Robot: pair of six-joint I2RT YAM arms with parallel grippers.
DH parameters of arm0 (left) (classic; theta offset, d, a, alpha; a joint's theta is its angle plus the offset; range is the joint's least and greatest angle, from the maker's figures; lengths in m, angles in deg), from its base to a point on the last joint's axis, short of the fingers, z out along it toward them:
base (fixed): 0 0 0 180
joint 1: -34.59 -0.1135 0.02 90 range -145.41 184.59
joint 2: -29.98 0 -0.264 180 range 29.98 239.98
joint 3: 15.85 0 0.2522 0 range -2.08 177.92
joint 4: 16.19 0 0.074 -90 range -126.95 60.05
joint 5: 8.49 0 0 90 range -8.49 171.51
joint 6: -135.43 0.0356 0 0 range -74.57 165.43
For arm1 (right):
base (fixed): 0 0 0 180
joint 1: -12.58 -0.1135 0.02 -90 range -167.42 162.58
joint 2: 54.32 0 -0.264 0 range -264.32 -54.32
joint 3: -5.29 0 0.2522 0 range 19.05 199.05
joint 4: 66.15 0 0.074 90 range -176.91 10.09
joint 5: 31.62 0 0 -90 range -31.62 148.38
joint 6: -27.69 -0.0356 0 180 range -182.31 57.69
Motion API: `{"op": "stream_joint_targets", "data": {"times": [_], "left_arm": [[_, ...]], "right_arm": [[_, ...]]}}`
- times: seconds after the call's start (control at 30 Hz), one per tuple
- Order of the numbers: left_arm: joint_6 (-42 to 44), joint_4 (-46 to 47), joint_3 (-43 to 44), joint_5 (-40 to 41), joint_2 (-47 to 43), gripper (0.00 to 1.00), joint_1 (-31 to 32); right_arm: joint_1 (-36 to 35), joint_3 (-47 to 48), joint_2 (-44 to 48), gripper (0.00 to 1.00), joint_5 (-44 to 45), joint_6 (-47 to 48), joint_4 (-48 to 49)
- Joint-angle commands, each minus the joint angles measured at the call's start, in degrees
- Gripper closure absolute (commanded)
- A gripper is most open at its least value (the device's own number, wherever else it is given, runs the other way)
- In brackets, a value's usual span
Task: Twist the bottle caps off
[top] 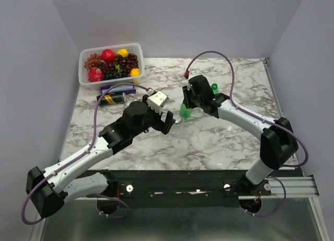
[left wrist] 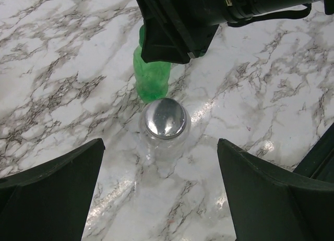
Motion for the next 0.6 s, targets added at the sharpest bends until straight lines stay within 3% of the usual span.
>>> {"op": "stream_joint_targets", "data": {"times": [0.0,0.1,0.33,0.57], "left_arm": [[-0.7,0.4,2.5,-4.3,1.6,0.01,0.0],[-1.5,1.4,2.6,-6.1,2.2,0.01,0.2],[-0.4,2.6,1.7,-9.3,1.6,0.01,0.4],[3.3,3.6,0.3,-13.0,-0.8,0.01,1.1]], "right_arm": [[-0.5,2.3,1.4,0.84,1.1,0.8,0.4],[-0.5,2.3,5.6,0.9,0.8,1.2,0.0],[-0.5,-2.1,22.2,0.9,-6.9,1.3,-1.6],[-0.5,-3.7,29.6,0.91,-18.3,-0.1,-13.3]]}}
